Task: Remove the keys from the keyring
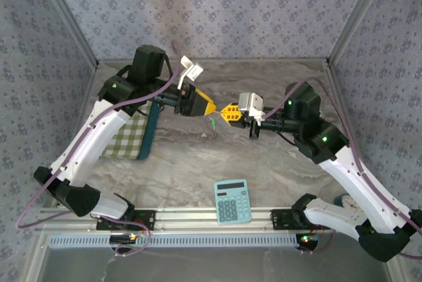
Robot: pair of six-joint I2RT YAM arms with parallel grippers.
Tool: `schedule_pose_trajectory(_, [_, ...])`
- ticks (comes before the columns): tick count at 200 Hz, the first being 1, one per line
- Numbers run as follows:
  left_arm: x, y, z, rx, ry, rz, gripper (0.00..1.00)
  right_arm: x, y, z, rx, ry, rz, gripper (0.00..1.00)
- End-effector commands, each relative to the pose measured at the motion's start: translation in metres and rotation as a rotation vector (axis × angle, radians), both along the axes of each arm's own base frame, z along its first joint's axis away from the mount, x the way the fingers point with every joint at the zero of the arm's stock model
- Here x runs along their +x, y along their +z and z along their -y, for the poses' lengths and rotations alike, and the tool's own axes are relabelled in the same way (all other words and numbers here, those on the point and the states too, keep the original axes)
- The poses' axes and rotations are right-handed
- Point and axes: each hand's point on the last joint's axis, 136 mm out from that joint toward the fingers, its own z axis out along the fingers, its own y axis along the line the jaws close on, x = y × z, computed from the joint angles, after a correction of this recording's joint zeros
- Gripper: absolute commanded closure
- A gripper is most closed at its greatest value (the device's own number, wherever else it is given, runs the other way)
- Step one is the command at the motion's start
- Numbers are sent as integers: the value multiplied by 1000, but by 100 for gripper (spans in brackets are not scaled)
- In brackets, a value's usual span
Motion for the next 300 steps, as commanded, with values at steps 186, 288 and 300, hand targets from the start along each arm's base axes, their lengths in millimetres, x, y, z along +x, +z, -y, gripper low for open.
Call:
schedule_pose_trajectory(186, [23, 15, 10, -93, 161, 17, 100, 12, 24, -1, 122, -247, 245, 100])
schedule_pose_trajectory(288, [42, 17, -4, -204, 367, -7, 100, 32, 33, 1, 314, -435, 260, 100])
schedule_pose_trajectory(300, [43, 18, -9, -214, 383, -2, 100, 34, 33, 3, 300, -442, 255, 100])
